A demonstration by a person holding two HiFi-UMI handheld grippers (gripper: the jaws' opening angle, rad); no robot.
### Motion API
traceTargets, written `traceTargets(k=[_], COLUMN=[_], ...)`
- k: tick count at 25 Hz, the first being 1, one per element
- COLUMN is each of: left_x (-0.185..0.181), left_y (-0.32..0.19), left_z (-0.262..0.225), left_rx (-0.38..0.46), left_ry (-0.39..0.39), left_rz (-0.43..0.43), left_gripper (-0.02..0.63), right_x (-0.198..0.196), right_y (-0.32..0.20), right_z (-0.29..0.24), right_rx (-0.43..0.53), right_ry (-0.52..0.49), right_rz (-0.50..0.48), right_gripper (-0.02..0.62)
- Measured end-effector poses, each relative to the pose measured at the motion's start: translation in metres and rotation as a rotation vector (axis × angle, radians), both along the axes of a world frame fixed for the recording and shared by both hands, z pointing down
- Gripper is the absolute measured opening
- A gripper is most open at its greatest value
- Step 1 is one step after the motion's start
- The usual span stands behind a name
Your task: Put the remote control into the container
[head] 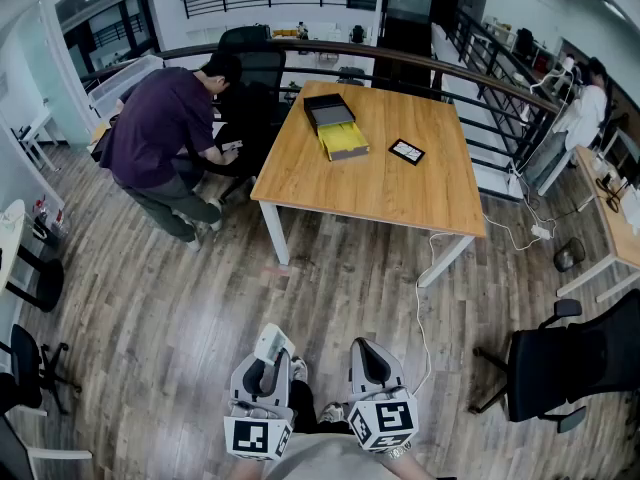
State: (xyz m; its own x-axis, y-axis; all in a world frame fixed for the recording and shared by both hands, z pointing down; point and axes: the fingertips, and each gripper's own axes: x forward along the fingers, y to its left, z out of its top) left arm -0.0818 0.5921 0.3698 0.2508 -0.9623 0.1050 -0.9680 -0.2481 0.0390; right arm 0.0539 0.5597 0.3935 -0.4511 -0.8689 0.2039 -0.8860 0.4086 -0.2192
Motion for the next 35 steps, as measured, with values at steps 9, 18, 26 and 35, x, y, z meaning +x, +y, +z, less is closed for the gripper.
traceTargets(k=[9,18,26,35], left_x=[-0.007,-0.032,-0.064,-0.076], left_y=[-0.073,-0.175,-0.250,-0.301], left_z=[0.005,0.003,-0.007,-0.003], left_rx=[-0.002,-0.006,-0.001,0.014], left_ry=[0.027,0.030,0.058,0.093], left_rz=[0.048,0.097,0.167,0.219], left_gripper=[0.100,0.100,0.100,0.100], right_x=[-0.008,-0.024,-0.062,-0.093], right_y=[-0.060,-0.151,-0.213,-0.252], right_z=[0.002,-0.001,-0.015,-0.009], right_rx=[0.003,-0.010,0.009,-0.007], right_ry=[0.032,0.062,0.106,0.166], right_rz=[0.017,0.088,0.139,0.138], right_gripper=[0.018,0.018,0.018,0.018])
